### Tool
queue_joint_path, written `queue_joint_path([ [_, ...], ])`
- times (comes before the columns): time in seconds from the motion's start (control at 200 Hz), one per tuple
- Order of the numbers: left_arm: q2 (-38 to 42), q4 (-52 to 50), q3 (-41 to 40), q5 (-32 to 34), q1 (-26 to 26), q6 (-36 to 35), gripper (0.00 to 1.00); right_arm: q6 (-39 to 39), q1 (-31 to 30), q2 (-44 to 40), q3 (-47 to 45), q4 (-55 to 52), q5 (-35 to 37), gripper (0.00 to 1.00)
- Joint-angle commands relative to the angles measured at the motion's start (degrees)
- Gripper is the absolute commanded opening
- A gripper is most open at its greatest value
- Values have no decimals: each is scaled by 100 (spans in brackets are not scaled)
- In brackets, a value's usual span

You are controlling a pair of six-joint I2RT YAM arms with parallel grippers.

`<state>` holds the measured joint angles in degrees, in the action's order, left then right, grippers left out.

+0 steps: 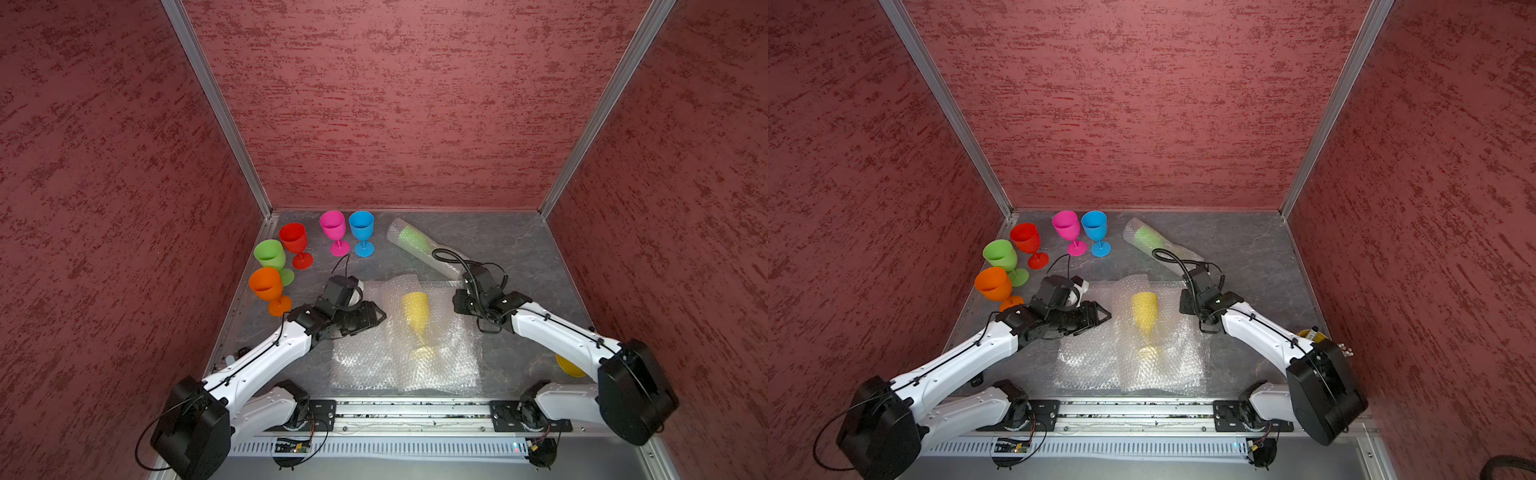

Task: Unpack wine glasses from bubble wrap
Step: Unwrap the bubble wrap.

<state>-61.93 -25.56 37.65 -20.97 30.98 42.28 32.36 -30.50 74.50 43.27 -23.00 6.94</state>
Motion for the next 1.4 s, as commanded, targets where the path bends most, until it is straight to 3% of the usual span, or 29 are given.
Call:
queue_joint_path([
  [0.0,166,-152,186,-30,-65,-181,59,-64,27,-396,242,-153,459,75],
  [0.035,197,-183,197,-30,-81,-189,60,-109,27,-539,260,-205,543,78],
  [0.06,223,-198,203,-30,-97,-202,60,-126,31,-638,295,-254,643,86],
  [0.125,258,-247,228,-45,-141,-234,60,-205,31,-860,370,-372,850,92],
  [0.24,325,-338,285,-52,-180,-281,61,-312,31,-1169,481,-553,1202,91],
  [0.281,354,-369,304,-50,-180,-293,62,-361,21,-1320,463,-530,1122,84],
  [0.321,379,-427,350,-48,-180,-336,62,-426,2,-1526,335,-347,746,70],
  [0.381,402,-521,437,-41,-174,-406,62,-310,-26,-1772,19,81,-67,37],
  [0.426,423,-601,505,-29,-178,-458,62,-139,-46,-1816,-184,336,-633,19],
  [0.541,473,-805,635,49,-180,-586,63,274,-278,-1768,-618,925,-1369,1],
  [0.957,1171,-1542,1187,320,-544,-744,63,455,-1549,-96,-318,1297,-1433,1],
  [1.287,1778,-2053,1770,422,-839,-853,65,815,-2461,843,760,1929,-1860,2],
  [1.393,1868,-2133,1834,486,-848,-853,65,907,-2632,1640,1343,2260,-2075,7],
])
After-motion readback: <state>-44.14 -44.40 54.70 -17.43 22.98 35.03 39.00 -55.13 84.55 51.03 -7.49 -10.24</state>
